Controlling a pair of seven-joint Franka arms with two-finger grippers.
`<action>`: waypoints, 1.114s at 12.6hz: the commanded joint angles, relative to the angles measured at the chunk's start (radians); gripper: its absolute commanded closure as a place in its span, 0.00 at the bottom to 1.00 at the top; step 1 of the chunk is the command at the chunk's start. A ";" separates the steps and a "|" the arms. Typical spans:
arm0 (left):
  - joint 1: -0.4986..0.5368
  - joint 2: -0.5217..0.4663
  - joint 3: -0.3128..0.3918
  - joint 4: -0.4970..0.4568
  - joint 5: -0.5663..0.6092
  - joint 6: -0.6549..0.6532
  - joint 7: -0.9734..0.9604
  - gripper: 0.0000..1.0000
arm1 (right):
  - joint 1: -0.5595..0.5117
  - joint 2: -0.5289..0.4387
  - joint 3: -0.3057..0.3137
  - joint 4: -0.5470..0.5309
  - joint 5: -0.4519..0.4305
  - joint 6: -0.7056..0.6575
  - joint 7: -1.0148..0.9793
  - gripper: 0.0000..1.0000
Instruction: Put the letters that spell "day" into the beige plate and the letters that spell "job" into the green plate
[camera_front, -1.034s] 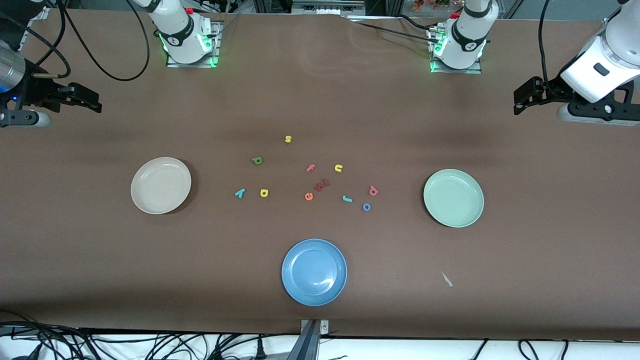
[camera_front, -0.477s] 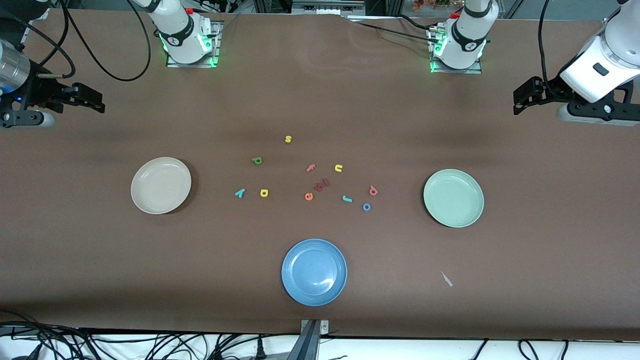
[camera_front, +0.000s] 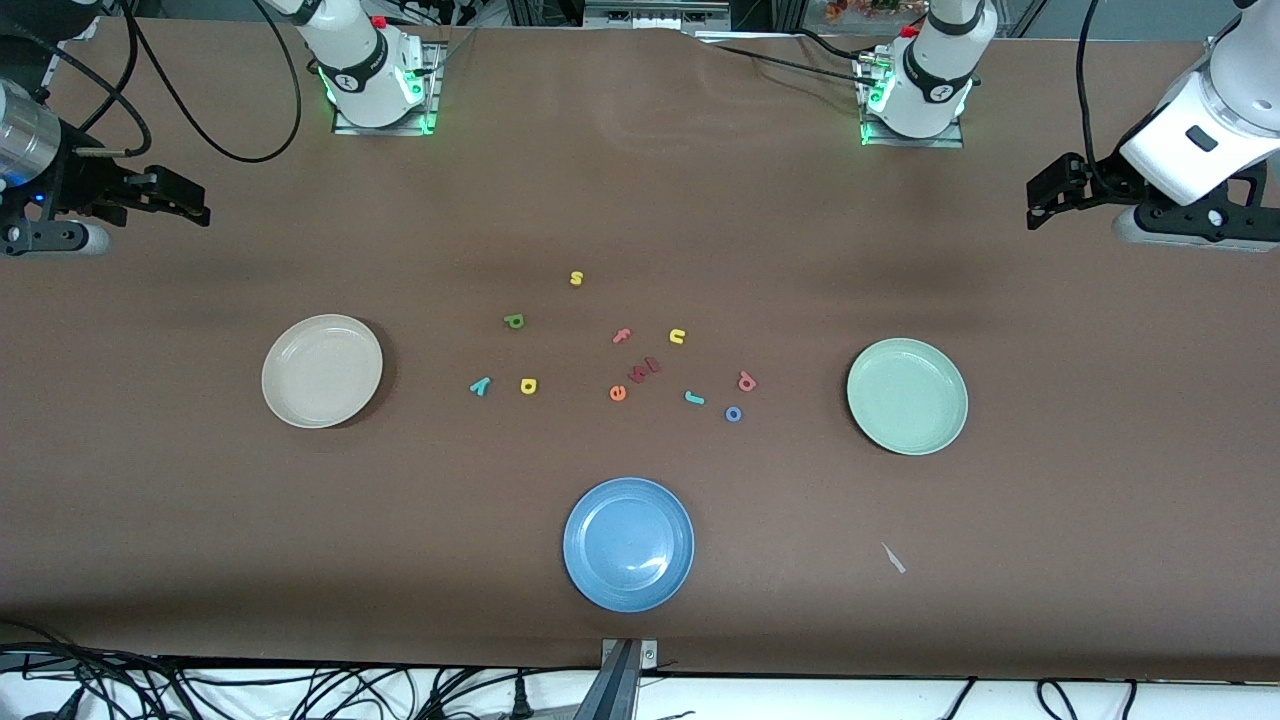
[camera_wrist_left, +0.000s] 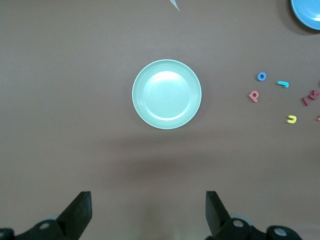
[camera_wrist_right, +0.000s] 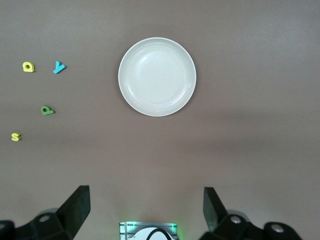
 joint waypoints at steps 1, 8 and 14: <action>-0.002 -0.005 -0.011 0.018 0.007 -0.026 -0.010 0.00 | 0.002 0.003 0.004 0.012 -0.019 -0.006 0.009 0.00; -0.002 -0.005 -0.022 0.018 0.007 -0.028 -0.011 0.00 | 0.002 0.003 0.010 0.011 -0.019 -0.007 0.021 0.00; -0.002 -0.005 -0.026 0.018 0.007 -0.029 -0.013 0.00 | 0.002 0.006 0.010 0.011 -0.019 -0.007 0.021 0.00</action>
